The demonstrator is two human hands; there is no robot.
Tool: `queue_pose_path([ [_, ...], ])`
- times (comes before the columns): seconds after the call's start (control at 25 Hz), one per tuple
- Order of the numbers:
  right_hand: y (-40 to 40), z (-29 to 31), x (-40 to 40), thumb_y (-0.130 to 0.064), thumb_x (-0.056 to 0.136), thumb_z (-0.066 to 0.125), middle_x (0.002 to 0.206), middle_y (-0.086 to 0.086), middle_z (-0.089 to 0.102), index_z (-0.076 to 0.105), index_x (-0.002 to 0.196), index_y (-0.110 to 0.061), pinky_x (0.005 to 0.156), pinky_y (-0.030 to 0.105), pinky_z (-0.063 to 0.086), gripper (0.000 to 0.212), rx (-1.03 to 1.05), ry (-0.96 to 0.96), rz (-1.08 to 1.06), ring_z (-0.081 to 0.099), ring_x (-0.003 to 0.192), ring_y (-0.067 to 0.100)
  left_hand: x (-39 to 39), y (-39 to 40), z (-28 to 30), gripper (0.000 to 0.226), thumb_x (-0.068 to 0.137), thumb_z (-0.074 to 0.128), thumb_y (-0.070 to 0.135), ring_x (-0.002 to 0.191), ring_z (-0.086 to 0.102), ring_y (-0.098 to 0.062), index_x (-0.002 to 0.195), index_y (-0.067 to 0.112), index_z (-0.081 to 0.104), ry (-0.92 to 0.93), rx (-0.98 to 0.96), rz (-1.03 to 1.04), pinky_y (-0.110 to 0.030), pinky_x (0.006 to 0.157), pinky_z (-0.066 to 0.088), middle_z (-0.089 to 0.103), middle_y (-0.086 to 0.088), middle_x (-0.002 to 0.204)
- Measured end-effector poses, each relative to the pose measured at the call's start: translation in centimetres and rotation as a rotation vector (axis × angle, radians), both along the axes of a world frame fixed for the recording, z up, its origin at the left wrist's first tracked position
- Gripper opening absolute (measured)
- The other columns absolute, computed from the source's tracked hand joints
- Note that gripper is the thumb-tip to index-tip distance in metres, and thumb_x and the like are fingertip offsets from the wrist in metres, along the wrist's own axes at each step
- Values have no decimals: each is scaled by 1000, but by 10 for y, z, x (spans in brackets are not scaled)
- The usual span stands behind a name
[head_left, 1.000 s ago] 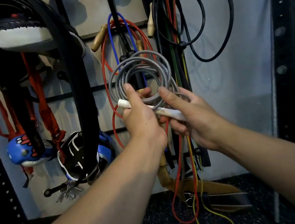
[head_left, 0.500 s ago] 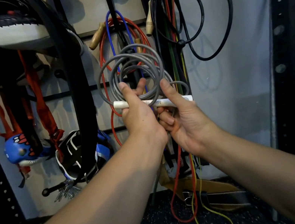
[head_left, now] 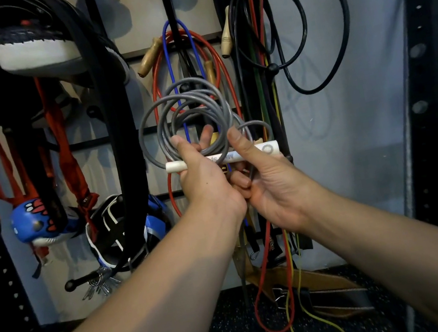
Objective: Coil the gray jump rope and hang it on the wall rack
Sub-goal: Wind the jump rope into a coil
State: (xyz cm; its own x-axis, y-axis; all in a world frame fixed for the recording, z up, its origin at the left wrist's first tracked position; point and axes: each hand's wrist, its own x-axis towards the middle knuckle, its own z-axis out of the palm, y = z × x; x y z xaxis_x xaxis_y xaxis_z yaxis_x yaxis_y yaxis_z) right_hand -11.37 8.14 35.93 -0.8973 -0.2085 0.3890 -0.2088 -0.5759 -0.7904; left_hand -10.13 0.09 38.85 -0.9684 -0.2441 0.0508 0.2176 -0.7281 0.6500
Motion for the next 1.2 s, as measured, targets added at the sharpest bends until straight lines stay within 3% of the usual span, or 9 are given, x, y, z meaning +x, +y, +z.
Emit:
queue_pose_path([
  [0.16,-1,1,0,-44,64,85,77,4,49,70,108,-10,56,21,33,58,16,-17,29,38,50,7,0,1,2,56,94,46,70,55,64,-15,76,25,74,-46,22,-38,-24,49,50,79,0,75],
  [0.24,-6,0,3,-49,60,89,85,17,63,76,107,-8,67,26,35,64,65,-41,-12,45,59,15,-2,2,-5,58,90,50,72,55,65,-8,83,22,77,-38,-69,-17,-20,49,47,78,0,82],
  [0.48,-4,-3,6,-37,85,78,54,0,40,70,77,-9,46,25,27,30,92,-84,-328,31,41,10,6,3,-27,36,85,74,51,48,67,-7,76,16,75,-3,-276,-31,-21,50,54,73,1,64],
  [0.56,1,-1,6,-31,89,75,49,-1,44,62,70,-12,41,22,29,30,97,-76,-356,34,35,8,5,-2,-30,34,84,78,44,66,72,-8,100,14,76,13,-299,-79,-27,65,57,79,-2,85],
  [0.68,18,2,1,-27,92,71,57,4,39,60,90,-7,36,22,25,22,172,-49,-417,30,33,9,-1,-22,-30,68,83,80,24,102,67,-14,144,22,49,59,-449,6,-34,80,53,68,-7,131],
  [0.76,34,7,-1,-26,91,69,56,5,38,60,89,-8,36,21,25,20,384,-7,-482,30,34,9,3,-39,-22,86,81,77,12,131,49,-15,152,29,32,292,-801,240,-38,100,47,46,-3,153],
  [0.92,51,24,-3,-19,87,71,50,0,63,62,65,-12,47,22,44,25,1059,342,-584,53,45,5,15,-46,22,99,75,68,18,158,12,-24,162,16,20,1165,-2063,685,-52,127,12,20,-5,170],
  [1.04,46,32,-1,-20,80,77,74,21,68,66,78,-6,58,36,45,19,1276,532,-525,55,61,17,8,-33,52,99,78,65,33,160,-4,-23,163,14,16,1257,-2693,665,-53,127,-7,18,-5,172],
  [1.2,44,39,4,-17,79,80,63,3,53,57,78,-14,47,22,37,23,1350,473,-522,45,51,10,1,-25,60,87,84,59,52,160,-1,-24,156,12,33,1129,-2963,695,-51,127,-6,21,-6,171],
])
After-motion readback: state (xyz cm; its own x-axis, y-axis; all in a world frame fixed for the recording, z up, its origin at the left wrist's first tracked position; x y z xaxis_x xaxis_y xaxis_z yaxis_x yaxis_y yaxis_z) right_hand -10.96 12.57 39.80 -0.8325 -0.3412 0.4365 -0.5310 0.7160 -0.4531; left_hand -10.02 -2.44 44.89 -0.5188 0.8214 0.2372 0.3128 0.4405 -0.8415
